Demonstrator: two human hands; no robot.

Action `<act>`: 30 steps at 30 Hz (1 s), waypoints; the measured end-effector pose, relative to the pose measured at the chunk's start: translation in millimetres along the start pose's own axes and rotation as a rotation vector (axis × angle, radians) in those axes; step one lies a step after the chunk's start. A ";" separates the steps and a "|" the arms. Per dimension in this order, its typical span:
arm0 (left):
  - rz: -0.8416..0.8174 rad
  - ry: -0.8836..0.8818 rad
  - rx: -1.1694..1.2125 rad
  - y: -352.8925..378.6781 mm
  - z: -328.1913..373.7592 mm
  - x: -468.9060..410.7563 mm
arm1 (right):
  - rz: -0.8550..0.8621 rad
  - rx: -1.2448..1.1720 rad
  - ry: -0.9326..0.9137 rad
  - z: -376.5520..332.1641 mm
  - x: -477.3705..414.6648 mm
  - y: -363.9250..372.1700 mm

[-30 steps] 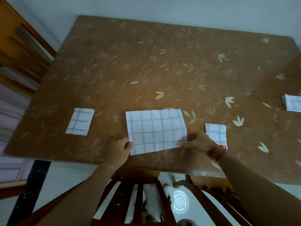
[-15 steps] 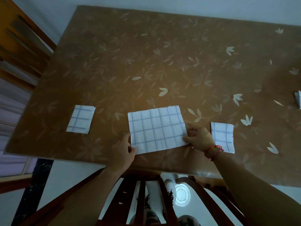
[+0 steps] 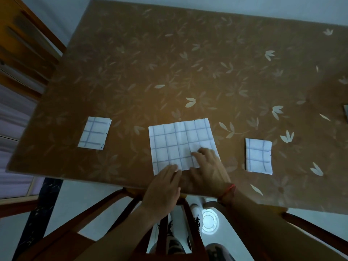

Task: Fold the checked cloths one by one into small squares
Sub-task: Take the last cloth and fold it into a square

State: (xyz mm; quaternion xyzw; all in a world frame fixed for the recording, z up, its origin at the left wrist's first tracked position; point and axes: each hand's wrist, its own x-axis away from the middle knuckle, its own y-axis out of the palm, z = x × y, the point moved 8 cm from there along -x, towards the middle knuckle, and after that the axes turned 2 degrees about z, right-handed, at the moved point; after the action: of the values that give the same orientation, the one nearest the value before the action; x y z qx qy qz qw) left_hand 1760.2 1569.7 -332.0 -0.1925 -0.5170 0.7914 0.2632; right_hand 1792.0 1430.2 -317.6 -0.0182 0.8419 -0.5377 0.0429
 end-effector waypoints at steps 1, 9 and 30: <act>-0.004 -0.008 -0.024 3.8 2.5 0.9 | -0.035 0.033 -0.064 -11.2 7.5 8.3; -0.121 -0.121 -0.091 28.4 -6.2 8.1 | -0.236 0.236 -0.228 -37.5 47.8 48.3; -0.207 -0.313 -0.216 17.3 -39.2 46.3 | -0.356 0.399 0.042 42.6 58.6 25.4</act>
State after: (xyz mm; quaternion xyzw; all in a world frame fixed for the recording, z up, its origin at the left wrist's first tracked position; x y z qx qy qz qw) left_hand 1742.6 1620.7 -364.8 -0.0402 -0.6503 0.7204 0.2376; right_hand 1737.9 1397.9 -361.6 -0.1461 0.7036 -0.6922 -0.0670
